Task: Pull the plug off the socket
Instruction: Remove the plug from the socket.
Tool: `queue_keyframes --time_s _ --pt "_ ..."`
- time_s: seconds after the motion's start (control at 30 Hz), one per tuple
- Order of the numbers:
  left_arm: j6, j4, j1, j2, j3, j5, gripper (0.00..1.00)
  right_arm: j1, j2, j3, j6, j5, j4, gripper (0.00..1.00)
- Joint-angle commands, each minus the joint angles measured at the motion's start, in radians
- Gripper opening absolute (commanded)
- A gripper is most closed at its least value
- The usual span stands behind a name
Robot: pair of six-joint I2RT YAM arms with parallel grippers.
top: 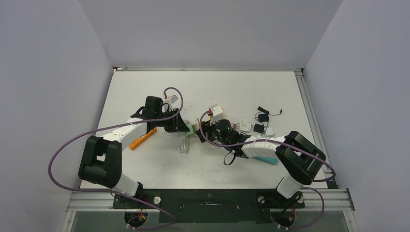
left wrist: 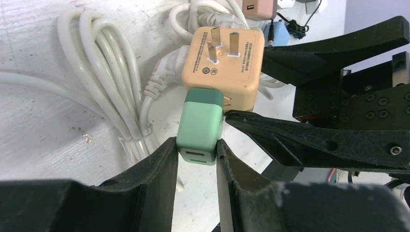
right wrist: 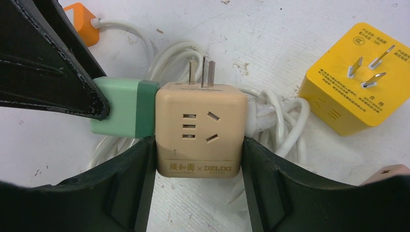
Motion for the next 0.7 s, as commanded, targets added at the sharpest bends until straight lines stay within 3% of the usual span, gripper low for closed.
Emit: queue_keyframes --time_s 0.0,0.23,0.47,0.67 --pt "0.090 -0.117 0.029 -0.014 0.058 -0.227 0.00 -0.055 -0.032 -0.046 0.006 -0.001 -0.025 0.05" --pt "0.103 -0.137 0.028 -0.019 0.065 -0.261 0.00 -0.060 -0.035 -0.051 0.010 -0.022 -0.015 0.05" --pt "0.029 0.066 0.031 -0.059 0.010 0.033 0.00 -0.061 -0.027 -0.050 0.010 -0.021 -0.015 0.05" --pt "-0.050 0.217 0.029 -0.075 -0.028 0.190 0.01 -0.063 -0.011 -0.043 0.008 -0.025 -0.016 0.05"
